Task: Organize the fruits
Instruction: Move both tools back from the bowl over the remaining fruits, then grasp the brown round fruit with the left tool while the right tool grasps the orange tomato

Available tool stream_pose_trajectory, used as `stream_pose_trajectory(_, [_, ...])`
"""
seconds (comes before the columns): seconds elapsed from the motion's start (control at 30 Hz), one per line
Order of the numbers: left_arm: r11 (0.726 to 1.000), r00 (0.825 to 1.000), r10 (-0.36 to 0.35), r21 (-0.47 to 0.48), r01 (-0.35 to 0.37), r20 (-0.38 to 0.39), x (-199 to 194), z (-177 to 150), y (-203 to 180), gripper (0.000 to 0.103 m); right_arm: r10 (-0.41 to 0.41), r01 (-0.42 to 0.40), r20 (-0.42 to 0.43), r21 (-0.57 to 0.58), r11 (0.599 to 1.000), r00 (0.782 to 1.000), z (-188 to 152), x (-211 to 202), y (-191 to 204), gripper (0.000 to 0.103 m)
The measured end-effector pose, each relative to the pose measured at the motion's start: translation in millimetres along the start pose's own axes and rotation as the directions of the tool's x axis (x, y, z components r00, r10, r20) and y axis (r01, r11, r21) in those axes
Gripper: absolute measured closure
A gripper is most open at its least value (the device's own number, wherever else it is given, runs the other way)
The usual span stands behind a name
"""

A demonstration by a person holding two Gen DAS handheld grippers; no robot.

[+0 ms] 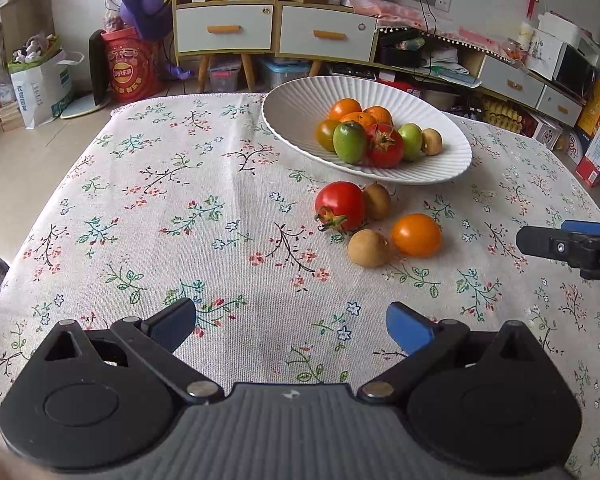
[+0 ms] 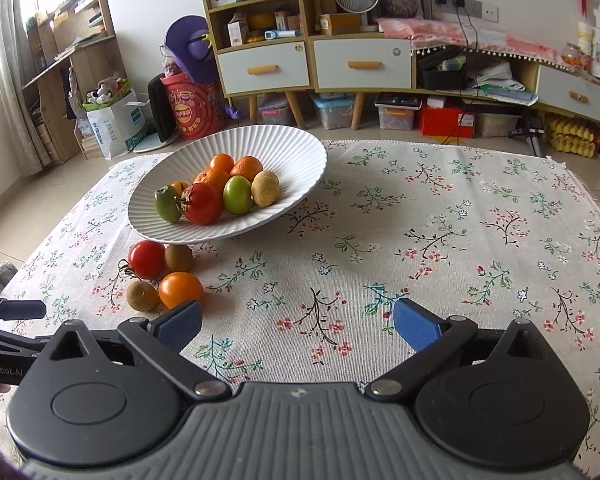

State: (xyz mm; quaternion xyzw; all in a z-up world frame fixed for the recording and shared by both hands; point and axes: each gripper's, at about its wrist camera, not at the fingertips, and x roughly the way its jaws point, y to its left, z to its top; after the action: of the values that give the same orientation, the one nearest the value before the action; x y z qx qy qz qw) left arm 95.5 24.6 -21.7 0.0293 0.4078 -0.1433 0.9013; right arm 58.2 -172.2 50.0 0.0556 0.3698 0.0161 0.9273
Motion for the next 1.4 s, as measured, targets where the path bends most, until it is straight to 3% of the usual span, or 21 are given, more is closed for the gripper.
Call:
stream_pose_trajectory(0.37, [0.999,0.998,0.032,0.022,-0.033,0.058,12.8,-11.4,-6.3,0.004,0.007,-0.009,-0.026,-0.094,0.996,1.0,-18.0,11.3,9.9,0.001])
stream_pose_trajectory(0.77, [0.997,0.993,0.016,0.07,-0.024,0.115,18.7,-6.7,-16.1,0.006,0.009,-0.015,-0.041,-0.131,0.991,0.999,-23.9,20.1,12.9,0.001])
stream_pose_trajectory(0.87, [0.997,0.993,-0.007,0.08,-0.003,0.119,21.5,-2.7,-22.0,0.013,0.012,-0.017,-0.043,-0.127,0.992,0.999,-23.8,19.2,13.1,0.001])
stream_pose_trajectory(1.27, [0.993,0.99,-0.051,0.109,0.037,0.129,27.8,8.7,-41.0,0.061,0.012,-0.018,-0.045,-0.137,0.99,0.999,-22.0,18.7,13.3,0.001])
stream_pose_trajectory(1.33, [0.993,0.99,-0.049,0.113,0.034,0.129,27.4,9.0,-41.1,0.076,0.012,-0.018,-0.044,-0.136,0.991,0.999,-21.3,18.9,13.9,0.001])
stream_pose_trajectory(1.4, [0.993,0.991,-0.047,0.115,0.033,0.124,27.3,11.0,-42.3,0.077,0.014,-0.02,-0.043,-0.137,0.99,0.999,-20.5,19.2,15.5,0.001])
